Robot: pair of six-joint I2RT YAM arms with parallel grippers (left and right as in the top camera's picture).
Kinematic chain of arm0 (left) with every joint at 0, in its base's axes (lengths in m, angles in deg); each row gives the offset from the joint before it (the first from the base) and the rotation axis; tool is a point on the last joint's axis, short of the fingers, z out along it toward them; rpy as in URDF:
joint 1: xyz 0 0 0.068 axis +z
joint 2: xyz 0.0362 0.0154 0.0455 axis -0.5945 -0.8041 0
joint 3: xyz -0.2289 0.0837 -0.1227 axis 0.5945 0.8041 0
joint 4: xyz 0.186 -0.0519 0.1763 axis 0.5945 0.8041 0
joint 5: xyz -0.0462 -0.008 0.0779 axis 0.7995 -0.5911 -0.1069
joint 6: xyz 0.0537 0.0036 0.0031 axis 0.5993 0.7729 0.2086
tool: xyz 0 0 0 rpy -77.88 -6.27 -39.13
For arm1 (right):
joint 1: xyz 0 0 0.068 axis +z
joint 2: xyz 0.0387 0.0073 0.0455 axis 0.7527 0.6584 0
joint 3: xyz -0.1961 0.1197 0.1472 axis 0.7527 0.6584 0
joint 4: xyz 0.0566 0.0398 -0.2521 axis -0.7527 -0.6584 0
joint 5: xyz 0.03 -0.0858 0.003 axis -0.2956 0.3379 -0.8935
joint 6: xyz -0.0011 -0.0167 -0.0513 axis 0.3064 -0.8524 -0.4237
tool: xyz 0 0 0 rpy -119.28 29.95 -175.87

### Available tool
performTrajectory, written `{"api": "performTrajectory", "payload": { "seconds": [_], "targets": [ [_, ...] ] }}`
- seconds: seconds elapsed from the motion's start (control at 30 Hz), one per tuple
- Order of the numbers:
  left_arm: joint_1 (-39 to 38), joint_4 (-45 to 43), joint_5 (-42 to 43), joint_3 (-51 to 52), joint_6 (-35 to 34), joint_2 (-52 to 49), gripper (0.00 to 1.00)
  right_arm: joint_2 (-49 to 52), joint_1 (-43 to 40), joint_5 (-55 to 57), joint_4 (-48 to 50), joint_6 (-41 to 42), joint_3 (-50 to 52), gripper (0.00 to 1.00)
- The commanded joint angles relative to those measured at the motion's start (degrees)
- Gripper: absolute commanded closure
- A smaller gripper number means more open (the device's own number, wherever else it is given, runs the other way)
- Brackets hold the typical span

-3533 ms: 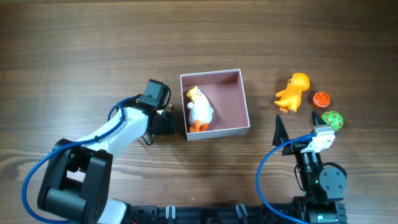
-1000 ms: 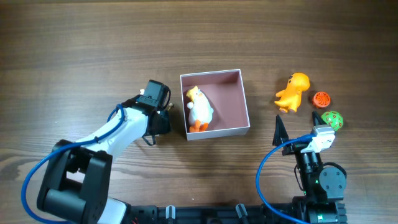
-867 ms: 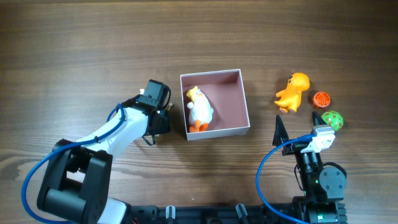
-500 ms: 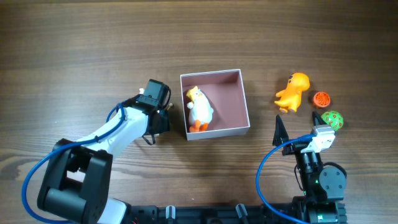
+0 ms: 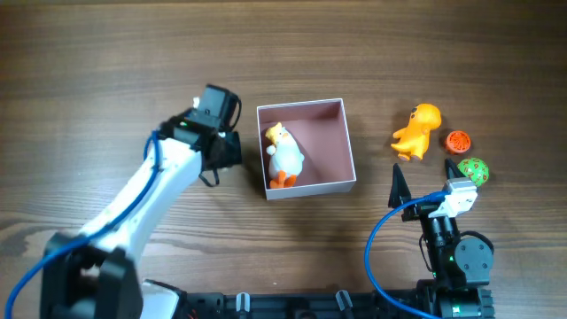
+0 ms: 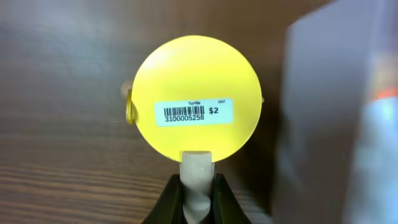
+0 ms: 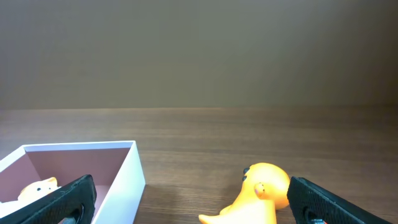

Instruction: Pack container

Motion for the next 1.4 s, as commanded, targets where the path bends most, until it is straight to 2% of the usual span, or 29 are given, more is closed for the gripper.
{"api": "performTrajectory", "payload": {
  "seconds": [0.0, 0.17, 0.4, 0.57, 0.77, 0.83, 0.9, 1.0, 1.13, 1.23, 1.33, 1.37],
  "targets": [
    [0.0, 2.6, 1.9, -5.8, 0.3, 6.9, 0.96, -0.2, -0.2, -0.3, 0.3, 0.7, 0.2, 0.0],
    [-2.3, -0.4, 9.5, -6.5, 0.3, 15.3, 0.96, -0.2, -0.2, -0.3, 0.3, 0.7, 0.2, 0.0],
    [-10.2, -8.6, 11.2, -6.5, 2.0, 15.9, 0.96, -0.2, -0.2, -0.3, 0.3, 0.7, 0.2, 0.0],
    [-15.0, -14.1, 11.2, -6.5, 13.7, 11.7, 0.94, -0.2, -0.2, -0.3, 0.3, 0.7, 0.2, 0.0],
    [-16.0, -14.9, 10.6, -6.5, 34.3, 2.1, 0.77, -0.2, -0.2, -0.3, 0.3, 0.6, 0.2, 0.0],
    [-16.0, -17.2, 5.5, -6.5, 39.2, -2.4, 0.82, -0.2, -0.2, -0.3, 0.3, 0.7, 0.2, 0.0],
    [-16.0, -19.0, 3.0, -6.5, 39.4, -4.3, 0.86, -0.2, -0.2, -0.3, 0.3, 0.7, 0.2, 0.0],
    [-16.0, -23.2, -2.0, -6.5, 39.4, -7.8, 0.86, -0.2, -0.2, -0.3, 0.3, 0.7, 0.2, 0.0],
    [-16.1, -24.6, -2.2, -6.7, 38.9, -8.0, 0.74, -0.2, -0.2, -0.3, 0.3, 0.6, 0.2, 0.0],
    [-16.0, -24.5, -3.0, -6.7, 33.7, -5.5, 0.69, -0.2, -0.2, -0.3, 0.3, 0.6, 0.2, 0.0],
    [-15.3, -24.2, -3.1, -6.7, 25.3, 0.1, 0.62, -0.2, -0.2, -0.3, 0.3, 0.7, 0.2, 0.0],
    [-14.6, -23.7, -4.1, -6.7, 21.0, 2.9, 0.63, -0.2, -0.2, -0.3, 0.3, 0.7, 0.2, 0.0]
  ]
}}
